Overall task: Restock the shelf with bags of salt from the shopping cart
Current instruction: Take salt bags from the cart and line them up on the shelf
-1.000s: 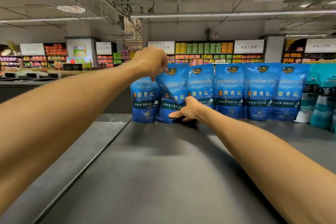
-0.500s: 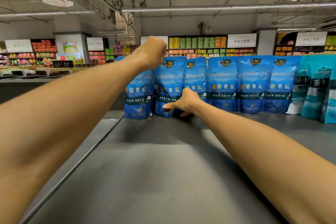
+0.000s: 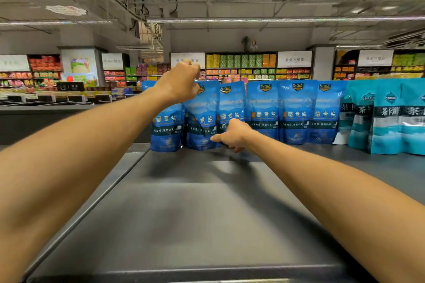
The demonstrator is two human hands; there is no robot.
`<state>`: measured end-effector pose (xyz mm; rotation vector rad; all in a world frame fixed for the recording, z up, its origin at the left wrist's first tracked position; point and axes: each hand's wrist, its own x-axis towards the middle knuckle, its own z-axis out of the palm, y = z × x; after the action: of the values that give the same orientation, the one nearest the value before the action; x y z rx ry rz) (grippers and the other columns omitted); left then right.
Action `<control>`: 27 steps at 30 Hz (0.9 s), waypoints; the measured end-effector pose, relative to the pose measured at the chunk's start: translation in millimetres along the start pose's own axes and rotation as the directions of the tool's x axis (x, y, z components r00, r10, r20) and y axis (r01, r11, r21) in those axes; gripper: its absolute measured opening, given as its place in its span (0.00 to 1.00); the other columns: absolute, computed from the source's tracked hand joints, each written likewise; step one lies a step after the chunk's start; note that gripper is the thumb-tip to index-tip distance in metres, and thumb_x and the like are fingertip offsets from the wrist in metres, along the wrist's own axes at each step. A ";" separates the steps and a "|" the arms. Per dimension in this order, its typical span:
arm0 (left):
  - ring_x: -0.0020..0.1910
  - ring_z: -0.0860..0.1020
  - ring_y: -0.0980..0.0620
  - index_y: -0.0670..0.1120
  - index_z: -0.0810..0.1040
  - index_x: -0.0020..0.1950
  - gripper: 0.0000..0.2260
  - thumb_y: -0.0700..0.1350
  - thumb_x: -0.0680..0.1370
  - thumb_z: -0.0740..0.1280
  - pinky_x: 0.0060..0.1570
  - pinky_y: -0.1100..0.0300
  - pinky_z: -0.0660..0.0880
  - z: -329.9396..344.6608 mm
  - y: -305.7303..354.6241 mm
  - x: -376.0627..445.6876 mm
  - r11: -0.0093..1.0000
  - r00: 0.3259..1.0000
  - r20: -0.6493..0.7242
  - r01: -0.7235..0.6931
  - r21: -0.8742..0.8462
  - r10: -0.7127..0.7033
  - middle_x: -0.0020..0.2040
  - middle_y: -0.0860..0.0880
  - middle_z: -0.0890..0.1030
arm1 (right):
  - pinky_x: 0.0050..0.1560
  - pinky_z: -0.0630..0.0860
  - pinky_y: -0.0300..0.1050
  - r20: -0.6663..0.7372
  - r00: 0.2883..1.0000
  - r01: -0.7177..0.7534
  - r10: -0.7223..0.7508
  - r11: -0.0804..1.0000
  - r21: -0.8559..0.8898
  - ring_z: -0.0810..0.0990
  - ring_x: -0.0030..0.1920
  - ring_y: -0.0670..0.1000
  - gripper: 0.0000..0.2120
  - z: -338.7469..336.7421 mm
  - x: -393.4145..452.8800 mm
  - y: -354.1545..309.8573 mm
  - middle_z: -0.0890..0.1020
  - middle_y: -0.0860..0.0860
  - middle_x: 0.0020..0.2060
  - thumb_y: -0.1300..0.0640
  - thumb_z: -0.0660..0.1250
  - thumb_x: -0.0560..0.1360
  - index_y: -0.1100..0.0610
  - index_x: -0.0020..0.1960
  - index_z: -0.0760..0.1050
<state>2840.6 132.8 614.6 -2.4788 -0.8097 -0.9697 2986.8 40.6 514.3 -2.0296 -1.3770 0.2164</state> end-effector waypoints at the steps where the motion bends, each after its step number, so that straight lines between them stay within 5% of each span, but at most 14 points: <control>1: 0.53 0.76 0.41 0.40 0.74 0.59 0.11 0.43 0.78 0.65 0.50 0.43 0.77 -1.5 2.5 -2.9 1.000 1.000 -0.014 -0.006 -0.005 0.006 0.57 0.41 0.74 | 0.43 0.81 0.50 -0.006 1.000 0.004 -0.004 1.000 -0.009 0.74 0.36 0.53 0.20 -2.7 -3.5 0.2 0.74 0.54 0.32 0.47 0.71 0.76 0.59 0.36 0.68; 5: 0.47 0.75 0.47 0.42 0.75 0.54 0.10 0.48 0.79 0.63 0.45 0.51 0.74 -15.1 27.1 -16.3 0.986 0.985 -0.174 -0.050 -0.158 0.021 0.48 0.47 0.75 | 0.39 0.79 0.50 -0.056 0.997 0.046 -0.047 0.999 -0.025 0.74 0.33 0.52 0.19 -25.4 -25.6 1.7 0.74 0.54 0.29 0.49 0.68 0.78 0.59 0.34 0.68; 9: 0.41 0.76 0.51 0.46 0.77 0.50 0.08 0.49 0.78 0.63 0.44 0.56 0.73 -32.2 90.9 -28.3 0.888 0.969 -0.235 -0.037 -0.457 -0.081 0.44 0.50 0.80 | 0.40 0.79 0.47 -0.136 0.989 0.094 -0.055 0.949 0.301 0.83 0.38 0.50 0.08 -72.4 -84.5 12.6 0.82 0.54 0.42 0.53 0.67 0.78 0.57 0.45 0.75; 13: 0.25 0.73 0.58 0.49 0.76 0.46 0.04 0.47 0.78 0.63 0.23 0.65 0.68 -46.4 192.0 -45.5 0.592 0.988 -0.105 -0.019 -0.806 -0.111 0.37 0.51 0.79 | 0.38 0.79 0.43 -0.288 0.951 0.222 -0.115 0.900 0.375 0.85 0.37 0.49 0.05 -130.6 -180.9 48.7 0.84 0.54 0.42 0.56 0.67 0.78 0.58 0.48 0.78; 17: 0.21 0.71 0.58 0.47 0.77 0.46 0.05 0.44 0.79 0.62 0.19 0.67 0.65 -64.2 319.3 -70.1 0.328 0.998 -0.053 -0.041 -0.944 -0.030 0.35 0.52 0.77 | 0.35 0.77 0.42 -0.396 0.914 0.278 -0.086 0.844 0.458 0.84 0.37 0.53 0.06 -180.8 -292.8 114.5 0.84 0.57 0.40 0.60 0.66 0.79 0.63 0.52 0.77; 23: 0.20 0.70 0.54 0.40 0.76 0.48 0.05 0.39 0.80 0.62 0.18 0.68 0.62 -68.7 552.5 -143.3 -0.038 0.970 0.047 0.057 -0.998 0.237 0.34 0.49 0.76 | 0.33 0.78 0.42 -0.683 0.707 0.207 0.184 0.870 0.448 0.83 0.33 0.52 0.03 -225.9 -487.8 261.4 0.85 0.55 0.35 0.60 0.67 0.79 0.59 0.47 0.79; 27: 0.21 0.71 0.53 0.41 0.76 0.48 0.04 0.39 0.80 0.63 0.18 0.68 0.63 -27.5 708.3 -242.0 -0.216 0.869 0.191 0.317 -0.923 0.457 0.35 0.47 0.76 | 0.30 0.77 0.38 -0.741 0.488 0.019 0.463 0.842 0.539 0.82 0.30 0.50 0.07 -221.0 -613.2 384.1 0.84 0.53 0.34 0.60 0.66 0.79 0.55 0.45 0.80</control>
<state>3123.9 -519.9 380.7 -4.3177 0.6424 -1.1049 3122.7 -676.3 314.1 -1.4873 -0.3290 -0.3015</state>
